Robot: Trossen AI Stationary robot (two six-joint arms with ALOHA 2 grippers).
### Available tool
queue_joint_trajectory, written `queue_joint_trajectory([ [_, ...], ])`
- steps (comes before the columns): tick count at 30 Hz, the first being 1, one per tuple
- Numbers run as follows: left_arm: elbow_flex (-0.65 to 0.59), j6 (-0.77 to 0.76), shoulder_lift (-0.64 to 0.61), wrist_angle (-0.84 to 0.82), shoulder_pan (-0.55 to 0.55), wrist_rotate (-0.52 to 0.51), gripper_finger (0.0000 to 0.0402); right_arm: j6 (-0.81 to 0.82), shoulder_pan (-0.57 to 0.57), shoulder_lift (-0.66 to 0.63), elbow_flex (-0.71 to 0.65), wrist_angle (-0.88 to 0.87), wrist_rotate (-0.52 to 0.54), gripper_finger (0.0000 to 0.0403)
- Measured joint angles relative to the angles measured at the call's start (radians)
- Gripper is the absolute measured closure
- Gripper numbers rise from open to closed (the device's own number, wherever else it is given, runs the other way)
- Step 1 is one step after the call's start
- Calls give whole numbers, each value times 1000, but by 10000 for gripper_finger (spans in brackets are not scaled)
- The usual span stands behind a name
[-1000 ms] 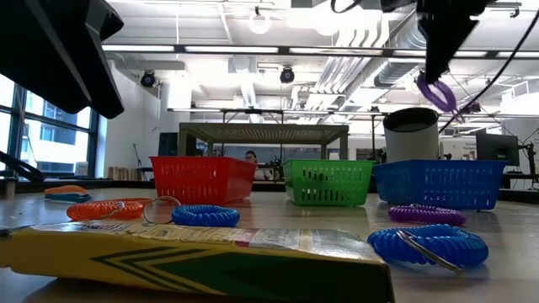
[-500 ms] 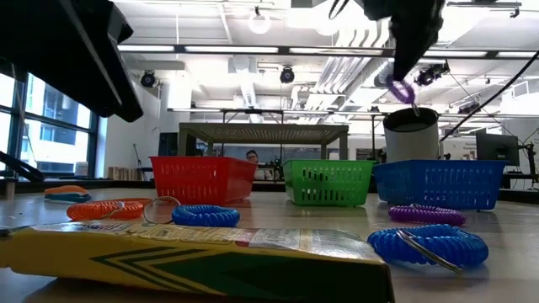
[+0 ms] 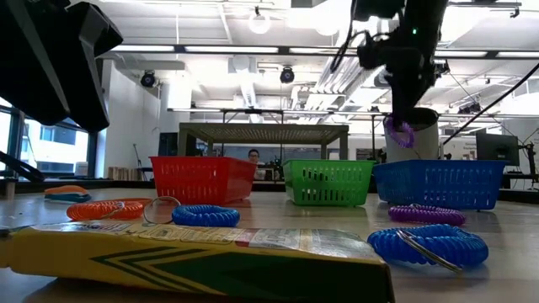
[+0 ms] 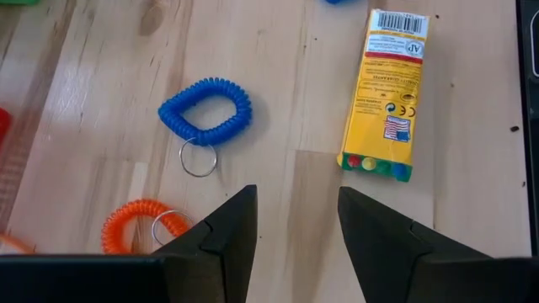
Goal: Pick & Place Office Desk Supplies
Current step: Put the right purple spring keychain into the blue bin, then put the top blue rubber band into the red bin
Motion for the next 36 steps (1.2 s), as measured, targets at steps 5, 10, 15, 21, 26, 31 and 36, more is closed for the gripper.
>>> queue_joint_trajectory([
  [5, 0, 0, 0, 0, 0, 3, 243, 23, -8, 0, -48, 12, -49, 400],
  [10, 0, 1, 0, -11, -1, 4, 243, 68, 42, 0, -48, 8, -88, 400],
  [15, 0, 1, 0, -12, 4, 4, 243, 92, 63, 21, -47, 20, -129, 400],
  [21, 0, 1, 0, -12, 4, 4, 243, 126, 65, 64, -47, 25, -137, 395],
  [26, 0, 2, 0, -27, 4, 4, 243, 159, 71, 85, -47, 20, -159, 344],
  [31, 0, 3, 0, -62, 4, 4, 243, 158, 72, 83, -47, 16, -159, 266],
  [36, 1, 2, -31, -109, 9, 4, 243, 200, 62, 39, -47, -15, -132, 229],
])
